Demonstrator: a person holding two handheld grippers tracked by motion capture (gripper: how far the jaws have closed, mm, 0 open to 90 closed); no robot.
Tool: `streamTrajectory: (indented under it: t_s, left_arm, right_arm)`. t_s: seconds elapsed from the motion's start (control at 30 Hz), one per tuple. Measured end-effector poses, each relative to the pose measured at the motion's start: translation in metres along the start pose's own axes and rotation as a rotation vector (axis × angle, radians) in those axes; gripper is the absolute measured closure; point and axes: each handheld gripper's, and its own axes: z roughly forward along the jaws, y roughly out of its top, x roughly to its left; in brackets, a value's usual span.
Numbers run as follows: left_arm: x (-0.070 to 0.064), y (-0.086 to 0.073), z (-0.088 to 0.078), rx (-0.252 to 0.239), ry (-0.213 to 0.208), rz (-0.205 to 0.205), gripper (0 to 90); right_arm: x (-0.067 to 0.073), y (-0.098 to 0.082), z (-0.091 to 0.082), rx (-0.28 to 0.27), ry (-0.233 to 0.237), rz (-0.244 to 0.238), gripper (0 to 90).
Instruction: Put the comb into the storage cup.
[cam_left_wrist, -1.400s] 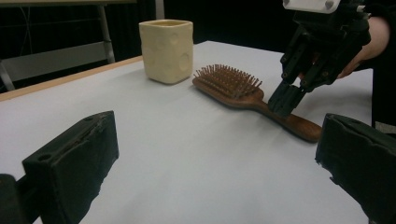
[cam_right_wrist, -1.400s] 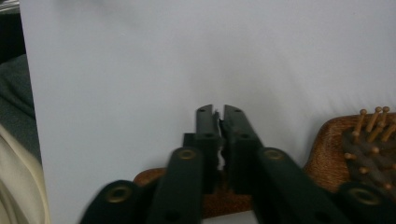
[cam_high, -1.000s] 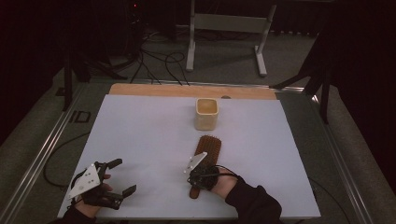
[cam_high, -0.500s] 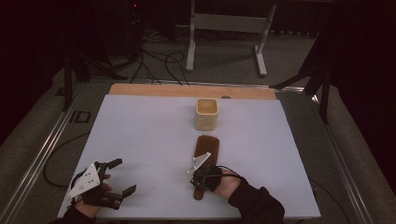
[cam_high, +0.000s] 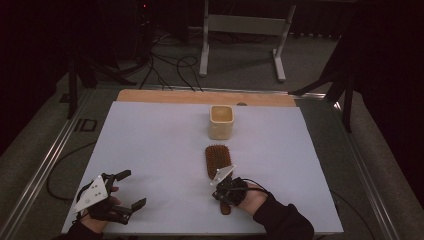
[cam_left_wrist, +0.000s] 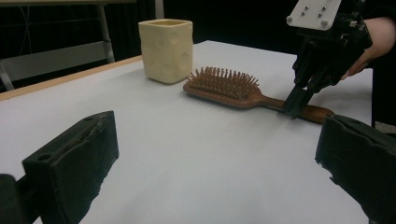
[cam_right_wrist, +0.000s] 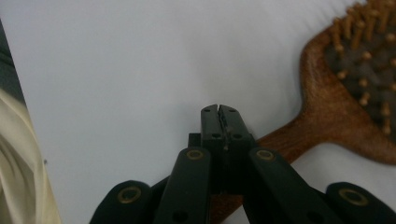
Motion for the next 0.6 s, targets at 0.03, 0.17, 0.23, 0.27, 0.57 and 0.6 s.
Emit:
streamTrajectory:
  t_s: [0.03, 0.17, 0.23, 0.27, 0.57, 0.6]
  left_arm:
    - [0.000, 0.000, 0.000, 0.000, 0.001, 0.001, 0.1]
    - [0.000, 0.000, 0.000, 0.001, 0.001, -0.001, 0.1]
    - [0.000, 0.000, 0.000, 0.001, 0.001, 0.000, 0.0]
    - [0.000, 0.000, 0.000, 0.001, 0.001, -0.001, 0.1]
    - [0.000, 0.000, 0.001, 0.003, 0.003, 0.002, 0.1]
    - [0.000, 0.000, 0.001, 0.003, 0.003, 0.002, 0.1]
  right_arm:
    - [-0.001, -0.002, -0.001, -0.001, 0.001, 0.004, 90.0]
    - [-0.004, -0.009, -0.004, -0.008, 0.000, 0.017, 90.0]
    - [-0.005, -0.012, -0.007, -0.005, -0.004, 0.023, 90.0]
    - [-0.006, -0.013, -0.008, -0.005, -0.006, 0.030, 90.0]
    - [-0.012, -0.024, -0.014, 0.004, -0.021, 0.063, 90.0]
    - [-0.014, -0.025, -0.015, 0.003, -0.025, 0.066, 90.0]
